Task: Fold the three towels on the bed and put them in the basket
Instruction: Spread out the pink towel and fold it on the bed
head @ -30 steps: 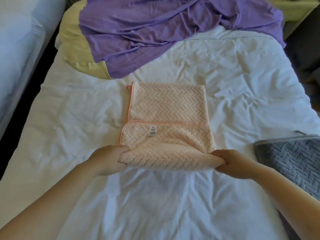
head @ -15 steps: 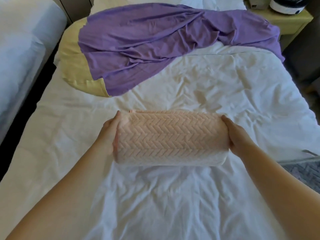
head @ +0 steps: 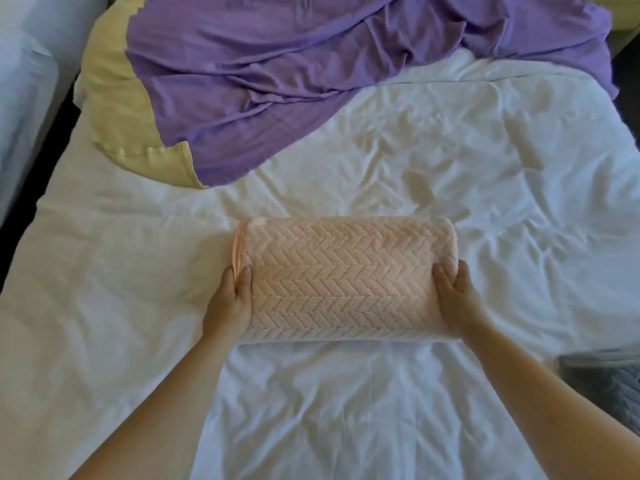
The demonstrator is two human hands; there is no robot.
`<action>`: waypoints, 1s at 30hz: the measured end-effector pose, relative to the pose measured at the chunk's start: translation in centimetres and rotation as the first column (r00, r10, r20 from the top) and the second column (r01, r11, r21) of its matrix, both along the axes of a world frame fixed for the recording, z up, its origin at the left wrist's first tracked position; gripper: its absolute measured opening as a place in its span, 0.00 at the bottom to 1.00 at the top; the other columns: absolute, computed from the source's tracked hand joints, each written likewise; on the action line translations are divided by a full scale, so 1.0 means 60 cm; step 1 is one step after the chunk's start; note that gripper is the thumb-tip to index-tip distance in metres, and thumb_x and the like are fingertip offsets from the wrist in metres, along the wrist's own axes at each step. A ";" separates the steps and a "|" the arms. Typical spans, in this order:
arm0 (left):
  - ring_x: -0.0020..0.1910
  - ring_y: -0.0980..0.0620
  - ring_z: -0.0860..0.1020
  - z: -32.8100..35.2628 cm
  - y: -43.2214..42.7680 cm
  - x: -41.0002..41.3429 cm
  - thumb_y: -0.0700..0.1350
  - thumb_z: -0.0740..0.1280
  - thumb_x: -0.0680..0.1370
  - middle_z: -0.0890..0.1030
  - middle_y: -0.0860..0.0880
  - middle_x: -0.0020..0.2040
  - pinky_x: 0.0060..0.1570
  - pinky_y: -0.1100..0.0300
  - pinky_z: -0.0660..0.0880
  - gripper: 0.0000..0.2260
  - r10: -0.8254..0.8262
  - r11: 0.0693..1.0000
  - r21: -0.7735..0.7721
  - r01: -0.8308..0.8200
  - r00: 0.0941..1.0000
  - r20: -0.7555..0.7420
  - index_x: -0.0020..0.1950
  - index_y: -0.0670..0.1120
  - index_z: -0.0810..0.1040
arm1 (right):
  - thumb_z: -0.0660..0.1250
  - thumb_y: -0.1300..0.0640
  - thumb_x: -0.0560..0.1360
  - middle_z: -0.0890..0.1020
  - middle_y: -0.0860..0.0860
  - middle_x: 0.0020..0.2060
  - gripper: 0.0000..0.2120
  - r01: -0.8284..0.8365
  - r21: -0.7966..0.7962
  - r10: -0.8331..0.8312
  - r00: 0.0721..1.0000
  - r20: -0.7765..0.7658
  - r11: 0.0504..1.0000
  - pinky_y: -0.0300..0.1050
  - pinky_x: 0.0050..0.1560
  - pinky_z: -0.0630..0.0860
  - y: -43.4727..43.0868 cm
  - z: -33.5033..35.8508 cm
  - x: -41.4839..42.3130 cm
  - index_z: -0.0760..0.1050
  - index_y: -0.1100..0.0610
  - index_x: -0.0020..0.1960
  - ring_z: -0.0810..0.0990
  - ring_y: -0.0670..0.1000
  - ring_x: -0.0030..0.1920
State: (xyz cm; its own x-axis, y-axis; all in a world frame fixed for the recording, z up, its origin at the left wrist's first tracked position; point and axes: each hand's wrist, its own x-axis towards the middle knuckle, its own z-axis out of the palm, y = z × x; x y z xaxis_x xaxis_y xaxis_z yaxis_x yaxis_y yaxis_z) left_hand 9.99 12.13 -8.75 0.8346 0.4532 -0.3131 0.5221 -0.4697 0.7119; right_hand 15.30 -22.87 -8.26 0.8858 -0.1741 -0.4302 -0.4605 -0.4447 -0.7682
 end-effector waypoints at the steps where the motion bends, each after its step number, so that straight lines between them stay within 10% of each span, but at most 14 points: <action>1: 0.49 0.45 0.76 -0.008 -0.002 -0.005 0.59 0.52 0.81 0.77 0.50 0.47 0.51 0.52 0.71 0.16 0.004 0.999 0.049 -0.003 1.000 -0.023 0.56 0.49 0.70 | 0.54 0.40 0.78 0.76 0.49 0.46 0.15 -0.015 -0.096 0.014 1.000 -0.012 0.995 0.50 0.48 0.68 0.003 -0.012 -0.005 0.64 0.48 0.58 0.74 0.54 0.45; 8: 0.49 0.39 0.77 -0.002 -0.015 -0.011 0.57 0.56 0.80 0.79 0.43 0.51 0.46 0.48 0.74 0.13 0.046 0.974 0.223 -0.033 0.997 -0.055 0.54 0.49 0.69 | 0.52 0.37 0.77 0.78 0.61 0.54 0.24 -0.003 -0.312 -0.026 0.996 -0.089 0.950 0.51 0.45 0.70 0.012 -0.014 -0.005 0.62 0.55 0.62 0.75 0.59 0.45; 13: 0.70 0.42 0.67 0.044 -0.049 0.011 0.51 0.61 0.78 0.69 0.41 0.71 0.65 0.44 0.65 0.23 -0.408 0.731 0.672 0.119 0.865 0.292 0.71 0.41 0.69 | 0.54 0.36 0.73 0.61 0.48 0.74 0.33 -0.046 -0.544 0.281 0.890 0.358 0.838 0.54 0.72 0.56 0.046 0.045 0.008 0.54 0.46 0.74 0.58 0.53 0.74; 16: 0.77 0.47 0.54 0.041 -0.098 0.043 0.58 0.53 0.80 0.58 0.49 0.78 0.73 0.41 0.52 0.26 -0.706 0.537 0.674 0.507 0.708 0.030 0.77 0.50 0.59 | 0.45 0.34 0.77 0.46 0.44 0.77 0.31 -0.362 -0.737 0.680 0.712 0.177 0.571 0.54 0.75 0.40 0.103 0.038 0.022 0.44 0.41 0.76 0.41 0.50 0.77; 19: 0.77 0.51 0.40 0.010 -0.106 0.079 0.66 0.39 0.77 0.43 0.56 0.79 0.73 0.40 0.41 0.30 -0.657 0.462 0.627 0.627 0.717 -0.232 0.77 0.58 0.43 | 0.36 0.31 0.76 0.38 0.40 0.75 0.29 -0.464 -0.731 0.692 0.722 0.016 0.500 0.53 0.74 0.33 0.118 0.001 0.042 0.34 0.35 0.73 0.31 0.46 0.74; 30: 0.77 0.53 0.41 -0.066 -0.083 0.090 0.74 0.36 0.72 0.43 0.54 0.79 0.73 0.47 0.36 0.37 -0.398 0.594 0.668 0.448 0.885 -0.241 0.77 0.57 0.40 | 0.38 0.28 0.74 0.42 0.37 0.75 0.30 -0.352 -0.717 0.537 0.843 0.036 0.602 0.56 0.75 0.41 0.055 -0.082 0.071 0.35 0.35 0.73 0.34 0.45 0.75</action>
State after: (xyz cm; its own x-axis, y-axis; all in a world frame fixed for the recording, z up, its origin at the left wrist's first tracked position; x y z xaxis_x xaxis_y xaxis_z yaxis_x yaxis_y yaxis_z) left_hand 15.39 7.17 -12.72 0.9806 0.1560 -0.1186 0.1641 -0.9845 0.0619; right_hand 19.57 -19.54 -13.17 0.9829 0.1162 -0.1426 0.0808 -0.9692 -0.2327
